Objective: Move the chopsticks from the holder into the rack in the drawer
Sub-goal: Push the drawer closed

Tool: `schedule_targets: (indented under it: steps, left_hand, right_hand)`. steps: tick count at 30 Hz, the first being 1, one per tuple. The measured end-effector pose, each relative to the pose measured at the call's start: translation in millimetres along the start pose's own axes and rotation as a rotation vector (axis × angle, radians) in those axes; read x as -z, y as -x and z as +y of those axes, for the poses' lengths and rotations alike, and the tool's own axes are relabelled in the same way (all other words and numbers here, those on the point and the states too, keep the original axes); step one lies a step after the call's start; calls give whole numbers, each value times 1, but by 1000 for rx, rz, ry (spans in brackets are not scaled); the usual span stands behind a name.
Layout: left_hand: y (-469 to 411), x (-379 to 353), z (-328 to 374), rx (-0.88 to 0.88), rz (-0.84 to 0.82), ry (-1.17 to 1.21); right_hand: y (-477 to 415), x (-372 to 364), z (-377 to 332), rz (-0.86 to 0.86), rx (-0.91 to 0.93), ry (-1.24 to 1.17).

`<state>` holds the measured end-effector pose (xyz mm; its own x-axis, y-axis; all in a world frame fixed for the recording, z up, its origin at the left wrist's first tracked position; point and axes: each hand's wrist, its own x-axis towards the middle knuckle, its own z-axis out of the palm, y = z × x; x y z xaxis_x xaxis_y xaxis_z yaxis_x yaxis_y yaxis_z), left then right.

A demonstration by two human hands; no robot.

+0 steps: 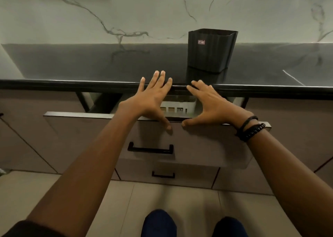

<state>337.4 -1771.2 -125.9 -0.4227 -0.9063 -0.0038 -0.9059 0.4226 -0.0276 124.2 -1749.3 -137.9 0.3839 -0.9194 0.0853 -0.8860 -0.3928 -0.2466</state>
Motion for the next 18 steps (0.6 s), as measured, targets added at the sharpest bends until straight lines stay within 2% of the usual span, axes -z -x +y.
schedule_targets:
  steps: [4,7,10,14,18]
  left_hand:
    - [-38,-8,-5,-19,148,25]
    - [-62,-24,-7,-20,430,8]
    - [-73,-44,-17,-39,615,59]
    - [-73,-54,-22,-60,713,74]
    - [-75,-54,-14,-20,763,77]
  right_hand:
    - [-28,-14,22,211,-35,153]
    - [-46,-33,32,355,-59,315]
    - [-56,-46,40,498,-48,295]
    - [-58,-54,41,658,-46,323]
    - [-63,-53,34,712,-85,334]
